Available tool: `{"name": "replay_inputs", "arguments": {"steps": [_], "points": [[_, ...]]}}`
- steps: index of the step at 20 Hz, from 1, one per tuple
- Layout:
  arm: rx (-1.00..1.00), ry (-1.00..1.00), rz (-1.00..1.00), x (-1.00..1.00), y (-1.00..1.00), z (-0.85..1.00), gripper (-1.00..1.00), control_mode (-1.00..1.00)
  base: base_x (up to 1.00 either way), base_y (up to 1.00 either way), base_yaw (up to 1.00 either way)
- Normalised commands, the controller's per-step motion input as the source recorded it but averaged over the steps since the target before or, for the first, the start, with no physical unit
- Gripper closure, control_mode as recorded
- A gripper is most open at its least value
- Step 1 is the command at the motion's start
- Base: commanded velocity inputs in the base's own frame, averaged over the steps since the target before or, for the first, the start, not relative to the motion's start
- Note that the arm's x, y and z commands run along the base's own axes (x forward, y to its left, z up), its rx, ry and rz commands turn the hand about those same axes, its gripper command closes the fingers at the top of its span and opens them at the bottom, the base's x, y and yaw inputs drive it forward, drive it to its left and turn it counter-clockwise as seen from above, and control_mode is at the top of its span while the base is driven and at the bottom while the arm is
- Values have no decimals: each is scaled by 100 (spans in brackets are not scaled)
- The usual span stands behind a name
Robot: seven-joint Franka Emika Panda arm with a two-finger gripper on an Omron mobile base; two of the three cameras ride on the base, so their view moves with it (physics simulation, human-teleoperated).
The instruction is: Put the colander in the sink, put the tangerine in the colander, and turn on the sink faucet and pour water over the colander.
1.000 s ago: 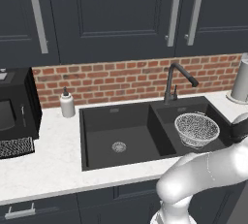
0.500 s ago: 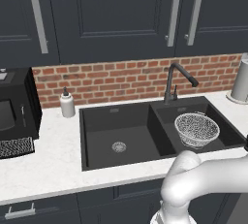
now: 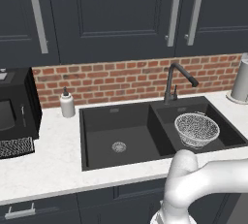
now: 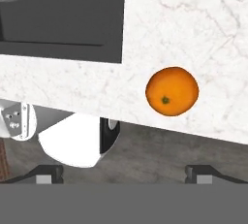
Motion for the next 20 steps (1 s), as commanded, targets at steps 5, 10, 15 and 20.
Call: {"name": "replay_inputs", "arguments": {"steps": [5, 10, 15, 20], "points": [[0, 0, 0, -7, 0, -67, -100, -100, 0, 0, 0], [0, -3, 0, 6, -1, -17, -100, -100, 0, 0, 0], [0, 0, 0, 6, -7, -4, -100, -100, 0, 0, 0], [-2, 0, 0, 17, -1, -14, -100, -100, 0, 0, 0]]}}
